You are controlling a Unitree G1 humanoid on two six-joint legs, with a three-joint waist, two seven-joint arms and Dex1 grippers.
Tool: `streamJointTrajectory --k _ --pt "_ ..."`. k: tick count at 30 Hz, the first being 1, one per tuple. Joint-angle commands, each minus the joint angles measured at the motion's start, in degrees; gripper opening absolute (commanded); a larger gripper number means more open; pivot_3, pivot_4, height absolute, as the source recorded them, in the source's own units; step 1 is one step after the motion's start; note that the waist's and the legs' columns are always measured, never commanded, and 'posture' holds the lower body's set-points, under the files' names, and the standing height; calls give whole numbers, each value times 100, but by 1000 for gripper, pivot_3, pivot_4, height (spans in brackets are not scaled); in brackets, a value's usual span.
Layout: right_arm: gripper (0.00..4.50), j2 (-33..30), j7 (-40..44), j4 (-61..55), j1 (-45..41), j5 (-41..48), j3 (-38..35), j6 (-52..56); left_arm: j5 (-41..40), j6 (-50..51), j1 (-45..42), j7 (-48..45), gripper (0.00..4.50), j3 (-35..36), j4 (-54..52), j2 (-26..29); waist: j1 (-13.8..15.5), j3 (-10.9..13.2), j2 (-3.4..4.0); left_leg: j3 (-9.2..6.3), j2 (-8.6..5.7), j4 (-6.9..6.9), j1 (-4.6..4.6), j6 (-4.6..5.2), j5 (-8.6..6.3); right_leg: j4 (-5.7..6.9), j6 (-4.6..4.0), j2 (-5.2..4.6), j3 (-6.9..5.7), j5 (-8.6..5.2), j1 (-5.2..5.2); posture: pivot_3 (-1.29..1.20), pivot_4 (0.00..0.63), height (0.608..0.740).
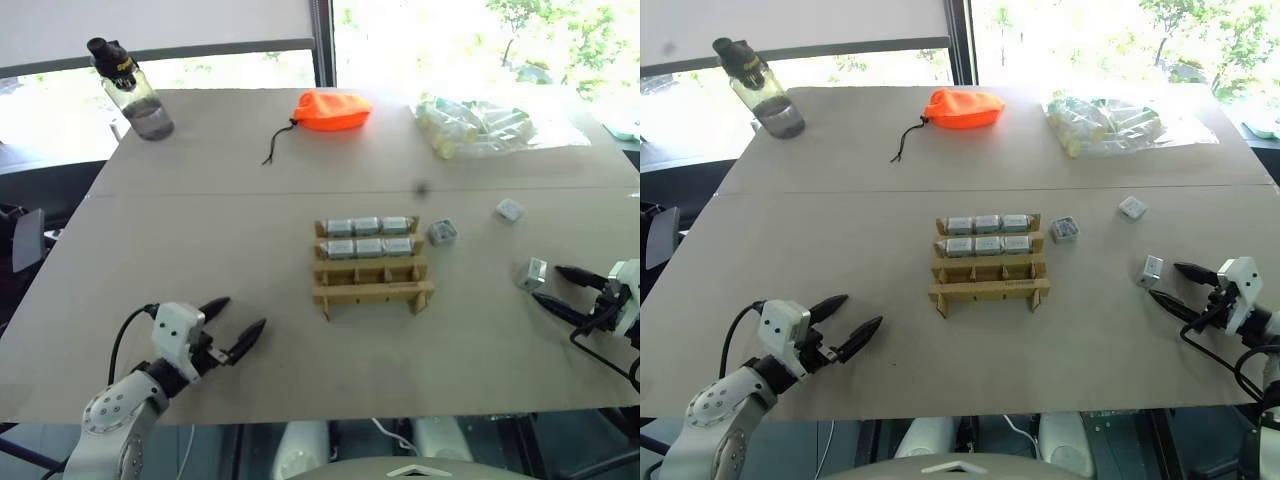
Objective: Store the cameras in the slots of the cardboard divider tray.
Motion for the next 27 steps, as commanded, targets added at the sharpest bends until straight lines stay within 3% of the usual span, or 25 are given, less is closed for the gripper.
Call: streamJointTrajectory --k 1,22,27 --pt "4500 -156 67 90 -29 13 -62 -92 25 48 57 -30 4402 -21 174 -11 0 0 1 0 0 0 0 0 0 0 0 0 0 0 0 0 150 726" --pt "4500 -198 253 6 265 40 -98 -293 183 -103 -91 -198 4402 -62 312 59 5 -3 4 -2 1 18 6 3 -2 27 -1 0 -1 0 2 0 150 726" --pt "4500 -142 -95 -494 692 171 -250 -200 -42 168 -126 -460 4402 -36 -109 316 15 -2 2 -5 1 23 3 2 -1 28 -1 0 -1 0 2 0 150 726"
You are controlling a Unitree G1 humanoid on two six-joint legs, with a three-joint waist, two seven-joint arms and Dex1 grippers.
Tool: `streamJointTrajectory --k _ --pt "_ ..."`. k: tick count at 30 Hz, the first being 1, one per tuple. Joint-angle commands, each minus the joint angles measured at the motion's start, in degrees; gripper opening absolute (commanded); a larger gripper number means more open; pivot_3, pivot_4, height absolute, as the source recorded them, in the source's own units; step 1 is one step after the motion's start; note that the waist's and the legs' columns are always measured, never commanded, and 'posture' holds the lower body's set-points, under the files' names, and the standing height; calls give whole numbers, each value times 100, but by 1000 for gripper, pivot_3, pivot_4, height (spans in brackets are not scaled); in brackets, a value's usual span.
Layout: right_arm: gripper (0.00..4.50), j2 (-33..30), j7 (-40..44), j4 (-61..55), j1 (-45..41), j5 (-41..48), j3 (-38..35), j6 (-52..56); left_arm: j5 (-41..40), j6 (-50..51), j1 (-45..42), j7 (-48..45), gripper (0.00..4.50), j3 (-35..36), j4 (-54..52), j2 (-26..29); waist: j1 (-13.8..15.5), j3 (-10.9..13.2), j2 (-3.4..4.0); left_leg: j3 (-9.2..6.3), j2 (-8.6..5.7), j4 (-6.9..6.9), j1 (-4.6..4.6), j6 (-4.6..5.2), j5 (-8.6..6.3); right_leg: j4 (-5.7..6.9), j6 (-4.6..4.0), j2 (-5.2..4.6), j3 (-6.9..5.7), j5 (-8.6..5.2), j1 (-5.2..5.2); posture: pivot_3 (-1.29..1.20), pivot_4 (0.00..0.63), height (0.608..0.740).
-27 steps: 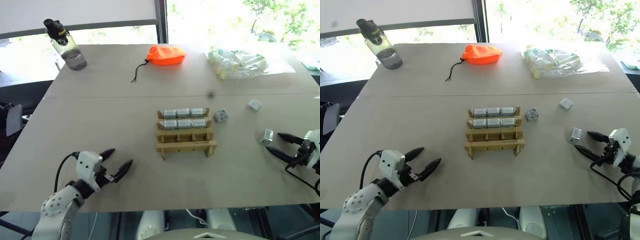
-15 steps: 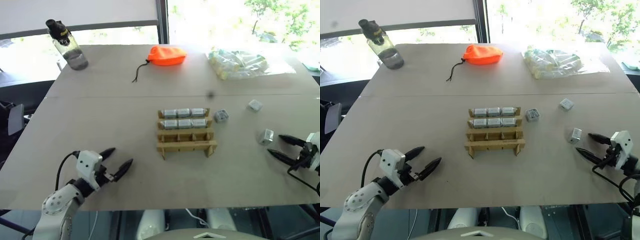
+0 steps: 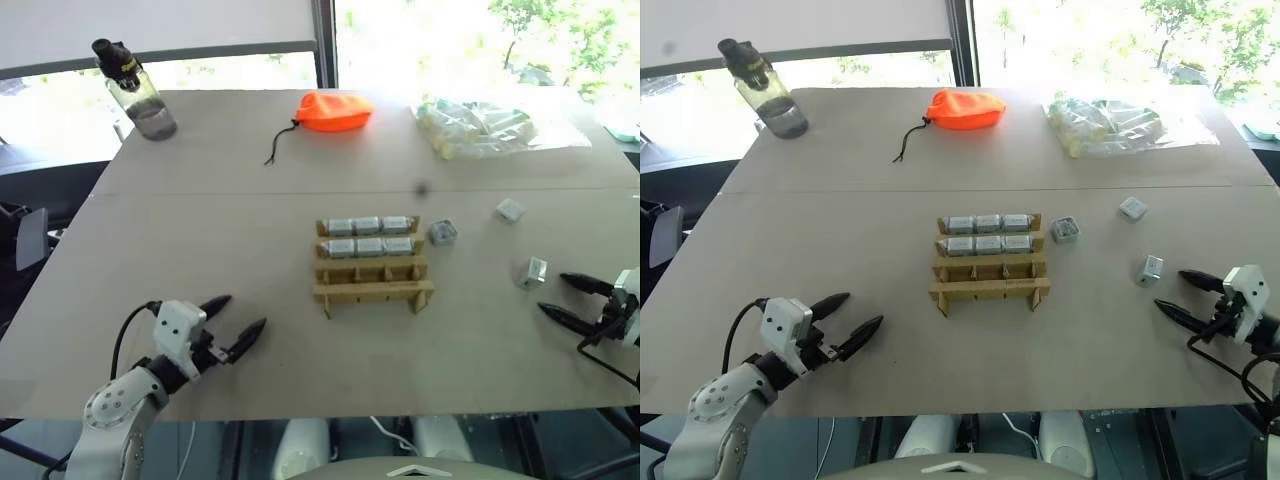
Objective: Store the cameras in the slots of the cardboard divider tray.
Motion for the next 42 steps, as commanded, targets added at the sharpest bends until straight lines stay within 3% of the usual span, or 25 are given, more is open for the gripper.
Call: streamJointTrajectory --k 1,8,12,15,21,26,36,39,42 --pt "4500 22 -309 -750 593 186 -224 200 -213 343 -1 -326 4402 -10 -517 373 21 2 -4 -4 0 3 -5 -1 1 0 0 -1 0 0 0 0 150 726" --pt "4500 552 -1951 -3008 1794 166 -408 716 -1331 1141 -306 -1765 4402 273 -1306 1608 81 9 -16 -20 4 28 -21 -7 2 12 0 -4 3 -3 -3 0 150 726" --pt "4500 1031 -2926 -4526 2424 108 -262 1410 -1847 1519 -992 -2605 4402 248 -1063 2272 96 18 -6 -24 5 39 -22 -2 -2 25 17 0 4 -17 -6 0 150 726" --pt "4500 1511 -3982 -5614 2781 -206 -107 2032 -1734 1597 -1693 -3143 4402 -151 -828 2647 141 20 -11 -34 4 49 -28 0 -3 40 13 2 -2 -21 -10 0 150 726" --pt "4500 2762 -5913 -7130 2938 -886 418 2919 -1590 1592 -2699 -3306 4402 -673 -730 2538 109 24 -8 -29 4 52 -44 -23 10 44 21 7 10 -16 -27 0 150 726" --pt "4500 3533 -7282 -7564 2635 -1495 601 3569 -1513 1547 -2900 -3342 4402 -809 -771 2478 86 22 -12 -26 1 64 -98 -26 13 46 3 9 14 -3 -75 0 150 726" --pt "4500 3947 -8069 -7709 2114 -1669 543 3930 -1604 1584 -2793 -3415 4402 -605 -880 2512 -2 23 -18 -22 -6 69 -112 -26 14 51 14 11 7 -8 -94 0 150 726" --pt "3668 3972 -8119 -7770 2162 -1656 524 3917 -1566 1549 -2756 -3375 4500 -574 -907 2482 -17 23 -18 -24 -5 69 -112 -28 15 53 6 14 12 -4 -94 0 150 726" --pt "2357 4063 -8054 -7832 2220 -1507 597 3958 -1518 1501 -2718 -3336 4500 -560 -906 2439 -24 23 -18 -24 -5 69 -112 -28 15 53 3 15 13 -2 -94 0 150 726"
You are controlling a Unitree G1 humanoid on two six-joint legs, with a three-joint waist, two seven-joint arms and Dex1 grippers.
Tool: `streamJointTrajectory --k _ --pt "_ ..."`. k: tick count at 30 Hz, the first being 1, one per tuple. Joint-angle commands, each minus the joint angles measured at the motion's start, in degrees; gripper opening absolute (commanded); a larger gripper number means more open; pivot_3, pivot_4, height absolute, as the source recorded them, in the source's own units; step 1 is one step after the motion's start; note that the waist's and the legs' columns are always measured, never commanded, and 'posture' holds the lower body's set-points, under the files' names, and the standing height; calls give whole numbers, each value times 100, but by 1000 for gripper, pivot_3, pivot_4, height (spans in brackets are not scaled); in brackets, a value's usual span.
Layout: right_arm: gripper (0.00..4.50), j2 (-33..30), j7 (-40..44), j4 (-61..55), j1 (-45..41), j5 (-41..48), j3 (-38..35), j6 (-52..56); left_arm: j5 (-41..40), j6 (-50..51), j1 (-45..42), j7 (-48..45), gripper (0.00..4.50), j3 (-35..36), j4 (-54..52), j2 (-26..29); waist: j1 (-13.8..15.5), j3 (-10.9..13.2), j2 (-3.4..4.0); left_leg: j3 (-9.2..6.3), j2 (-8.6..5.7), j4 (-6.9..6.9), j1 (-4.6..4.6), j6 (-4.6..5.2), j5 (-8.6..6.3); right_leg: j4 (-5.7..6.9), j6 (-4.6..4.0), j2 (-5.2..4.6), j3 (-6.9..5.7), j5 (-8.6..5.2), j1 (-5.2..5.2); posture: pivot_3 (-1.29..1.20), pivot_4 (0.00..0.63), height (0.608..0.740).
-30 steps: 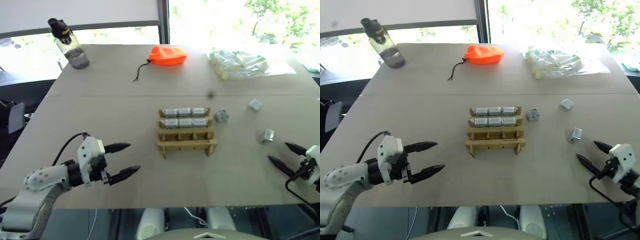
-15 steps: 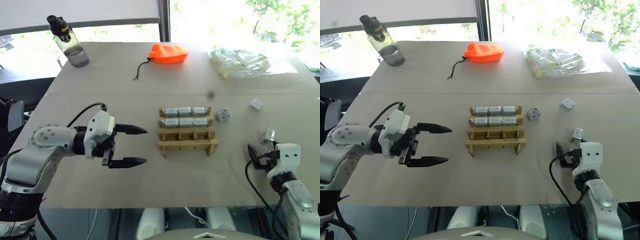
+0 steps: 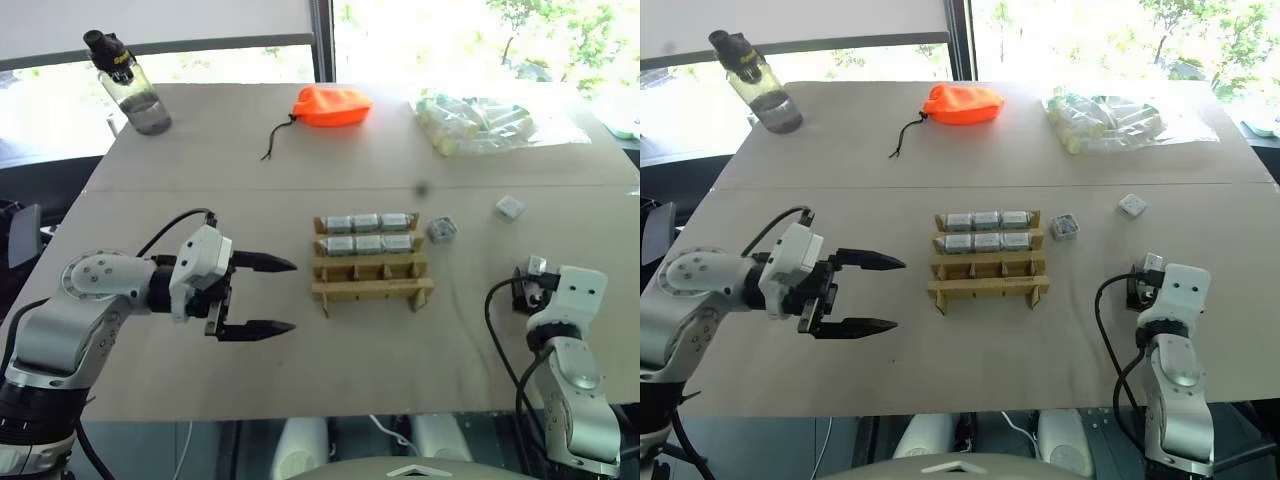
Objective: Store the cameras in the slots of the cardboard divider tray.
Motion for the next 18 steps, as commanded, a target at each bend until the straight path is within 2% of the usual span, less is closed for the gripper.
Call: streamJointTrajectory --k 1,3,4,7,9,15,18 --pt "1679 86 1 -368 26 183 -22 1 -48 -100 53 23 4500 201 -146 -25 -6 0 0 1 0 0 1 0 0 0 0 0 -1 0 0 0 150 726" --pt "935 76 0 -373 -13 199 -32 -3 -35 -123 54 33 4500 200 -138 -56 -8 -1 -1 2 0 1 1 0 0 0 0 0 0 0 0 0 150 726" --pt "785 61 -20 -381 -36 195 -58 -9 -30 -142 51 44 4500 197 -133 -78 -7 -1 -1 2 0 3 1 0 0 1 0 0 -1 0 0 0 150 726" --pt "785 -133 176 -405 -89 218 -21 -126 0 -184 77 35 4500 198 -113 -110 -8 -1 -1 2 0 5 1 0 0 2 0 0 0 0 0 0 150 726" --pt "785 -413 629 -464 -156 369 119 -205 -6 -190 116 32 4500 223 -116 -112 -8 -1 -1 2 0 5 1 0 0 3 0 0 0 1 0 0 150 726" --pt "785 -1677 2842 -128 -693 951 803 -740 2 -203 234 205 4500 332 -222 -139 -27 0 -8 11 -3 8 9 1 0 4 0 12 -1 1 2 0 150 726" --pt "785 -2081 3815 177 -1204 1255 1142 -987 -117 -93 453 373 4500 564 -401 -126 -19 5 -20 3 1 8 7 1 0 4 -2 21 -2 2 2 0 150 726"
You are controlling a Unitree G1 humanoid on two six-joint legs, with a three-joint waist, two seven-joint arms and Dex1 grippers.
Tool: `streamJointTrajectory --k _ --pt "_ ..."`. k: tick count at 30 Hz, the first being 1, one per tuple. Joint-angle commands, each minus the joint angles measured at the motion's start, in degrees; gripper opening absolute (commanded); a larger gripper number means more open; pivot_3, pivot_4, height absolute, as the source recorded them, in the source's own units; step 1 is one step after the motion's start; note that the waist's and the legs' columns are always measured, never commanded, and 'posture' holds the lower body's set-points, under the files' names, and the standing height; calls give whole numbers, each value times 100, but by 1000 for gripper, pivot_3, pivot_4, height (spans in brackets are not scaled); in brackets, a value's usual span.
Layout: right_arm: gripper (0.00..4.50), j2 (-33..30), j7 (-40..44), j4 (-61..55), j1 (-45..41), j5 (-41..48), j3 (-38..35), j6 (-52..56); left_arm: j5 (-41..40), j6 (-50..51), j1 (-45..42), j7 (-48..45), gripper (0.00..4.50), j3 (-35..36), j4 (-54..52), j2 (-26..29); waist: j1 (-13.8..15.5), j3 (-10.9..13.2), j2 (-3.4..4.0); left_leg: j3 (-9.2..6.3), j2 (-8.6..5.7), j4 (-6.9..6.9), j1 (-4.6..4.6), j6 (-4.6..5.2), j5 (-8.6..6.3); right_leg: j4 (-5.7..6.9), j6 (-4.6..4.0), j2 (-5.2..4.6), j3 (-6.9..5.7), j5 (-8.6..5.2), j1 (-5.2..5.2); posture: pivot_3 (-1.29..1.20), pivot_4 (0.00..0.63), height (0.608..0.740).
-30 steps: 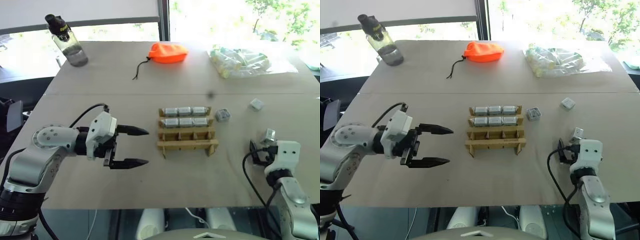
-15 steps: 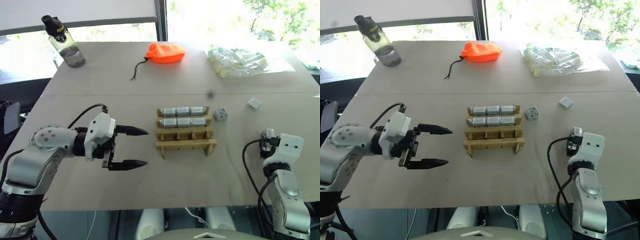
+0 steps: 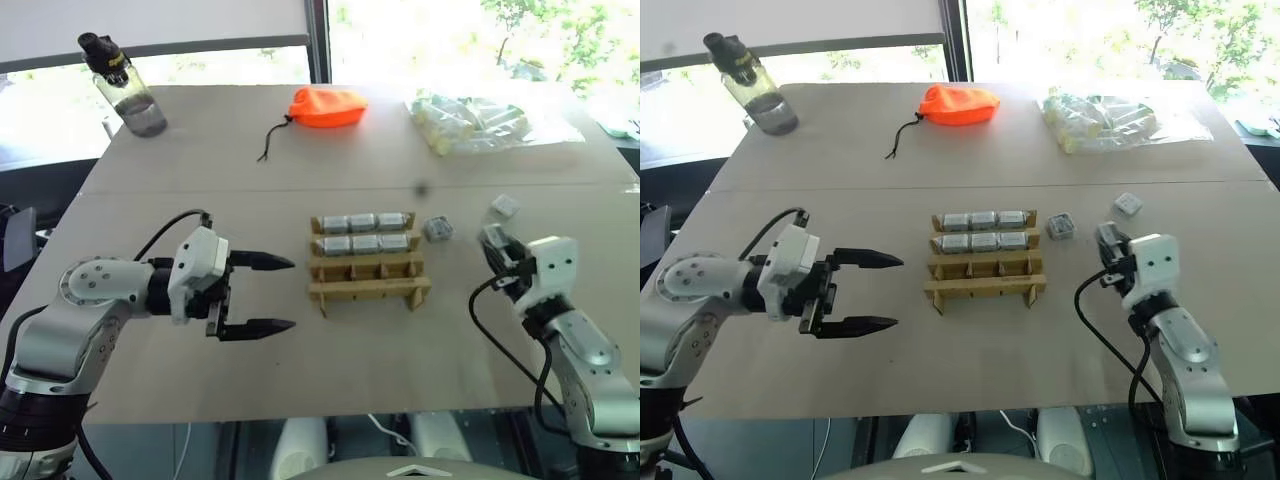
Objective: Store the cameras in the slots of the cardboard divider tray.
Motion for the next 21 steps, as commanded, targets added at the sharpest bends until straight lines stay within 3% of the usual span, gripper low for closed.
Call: streamJointTrajectory --k 1,6,11,16,21 --pt "785 -306 1089 304 -613 315 342 -435 -121 35 229 196 4500 432 -328 2 8 3 -5 -1 1 0 -1 0 0 0 -1 2 0 1 0 0 150 726" --pt "785 -532 2718 1602 -2155 150 1276 -1080 111 42 780 622 4500 815 -516 -39 -16 13 -20 9 2 13 1 1 0 2 -2 1 1 2 0 0 150 726" --pt "785 -20 4024 3241 -3783 97 2041 -1427 77 105 1286 927 4500 1378 -783 -86 11 22 -36 -5 6 16 -7 1 0 4 -8 3 -16 5 1 0 150 726" --pt "785 383 5048 4211 -4497 149 2387 -1663 -130 289 1756 1114 4500 1858 -1189 -202 29 21 -39 -10 9 20 -19 1 0 5 -10 -20 -30 7 -1 0 150 726" --pt "785 681 5493 4896 -4878 153 2383 -1647 -221 405 2119 1256 4500 2216 -1445 -305 24 22 -38 -17 5 35 -26 2 -1 9 -9 -30 -41 7 2 0 150 726"
